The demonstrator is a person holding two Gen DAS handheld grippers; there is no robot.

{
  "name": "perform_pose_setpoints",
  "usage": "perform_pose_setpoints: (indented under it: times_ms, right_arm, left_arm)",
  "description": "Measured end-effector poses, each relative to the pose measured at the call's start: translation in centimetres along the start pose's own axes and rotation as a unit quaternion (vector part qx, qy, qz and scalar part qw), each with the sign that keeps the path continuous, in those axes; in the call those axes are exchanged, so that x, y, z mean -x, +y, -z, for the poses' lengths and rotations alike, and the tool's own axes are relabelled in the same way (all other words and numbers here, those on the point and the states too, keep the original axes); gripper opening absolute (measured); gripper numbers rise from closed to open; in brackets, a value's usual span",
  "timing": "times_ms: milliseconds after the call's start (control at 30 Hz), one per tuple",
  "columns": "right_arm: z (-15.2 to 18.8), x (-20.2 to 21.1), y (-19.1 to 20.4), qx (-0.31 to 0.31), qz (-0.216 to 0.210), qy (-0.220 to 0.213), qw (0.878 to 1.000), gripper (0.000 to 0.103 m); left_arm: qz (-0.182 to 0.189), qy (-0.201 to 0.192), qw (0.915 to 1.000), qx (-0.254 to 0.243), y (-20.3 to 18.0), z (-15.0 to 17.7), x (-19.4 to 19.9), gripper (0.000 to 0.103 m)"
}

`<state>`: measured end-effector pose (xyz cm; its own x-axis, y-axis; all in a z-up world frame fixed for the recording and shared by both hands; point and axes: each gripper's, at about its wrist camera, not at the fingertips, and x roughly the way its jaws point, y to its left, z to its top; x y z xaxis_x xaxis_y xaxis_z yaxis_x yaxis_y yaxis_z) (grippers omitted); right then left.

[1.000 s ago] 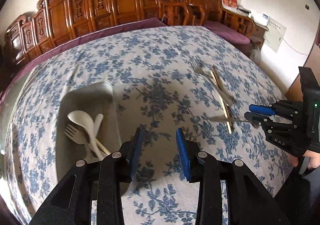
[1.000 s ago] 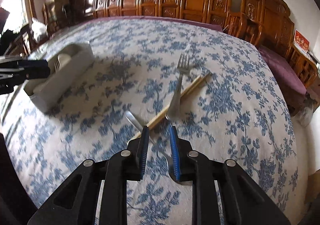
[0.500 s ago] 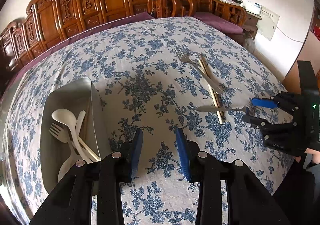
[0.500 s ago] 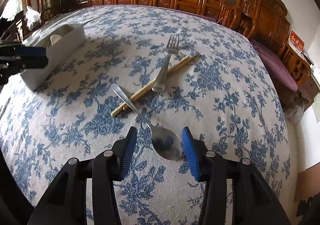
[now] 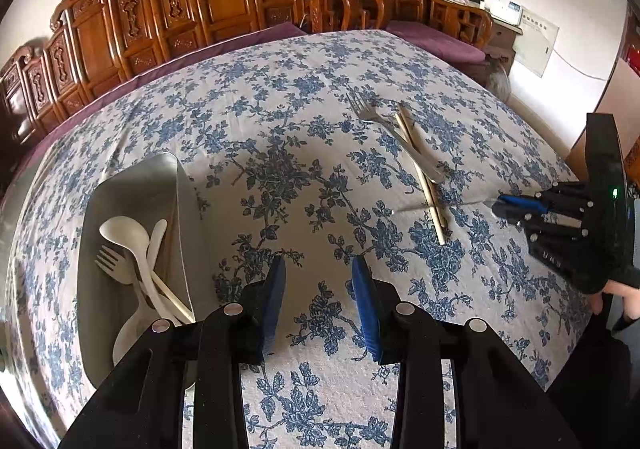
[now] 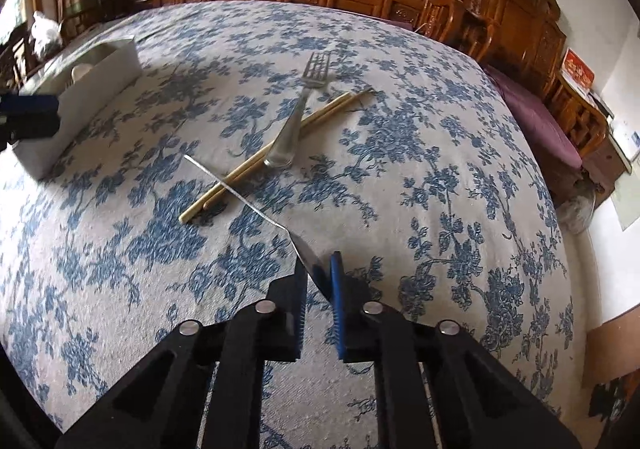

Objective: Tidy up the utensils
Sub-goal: 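Move the right tool to the pile and close on the metal spoon, then lift the metal spoon with the right tool while the left tool grasps the metal fork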

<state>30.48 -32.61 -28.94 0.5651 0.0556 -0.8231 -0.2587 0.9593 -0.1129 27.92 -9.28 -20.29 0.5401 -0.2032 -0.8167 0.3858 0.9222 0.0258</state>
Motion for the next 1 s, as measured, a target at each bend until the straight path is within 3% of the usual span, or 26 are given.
perform_pose_setpoints:
  times_ms: [133, 467, 733, 1000]
  right_arm:
    - [-0.2, 0.3, -0.4, -0.008, -0.013, -0.006, 1.000, 0.002]
    - [-1.3, 2.1, -2.5, -0.059, -0.049, -0.050, 0.996, 0.002]
    - [-2.0, 2.0, -5.3, -0.118, -0.045, -0.060, 0.990, 0.002]
    - [-1.9, 1.8, -7.3, -0.156, -0.036, -0.064, 0.985, 0.002]
  left_arm:
    - [-0.004, 0.004, 1.0000, -0.002, -0.2, 0.2, -0.4, 0.032]
    - [-0.009, 0.006, 0.9999, -0.013, -1.9, 0.4, -1.3, 0.032]
    - [-0.015, 0.005, 0.9998, -0.010, -3.4, -0.7, -2.1, 0.032]
    - [0.025, 0.008, 0.9994, 0.024, -5.5, -4.3, -5.0, 0.032]
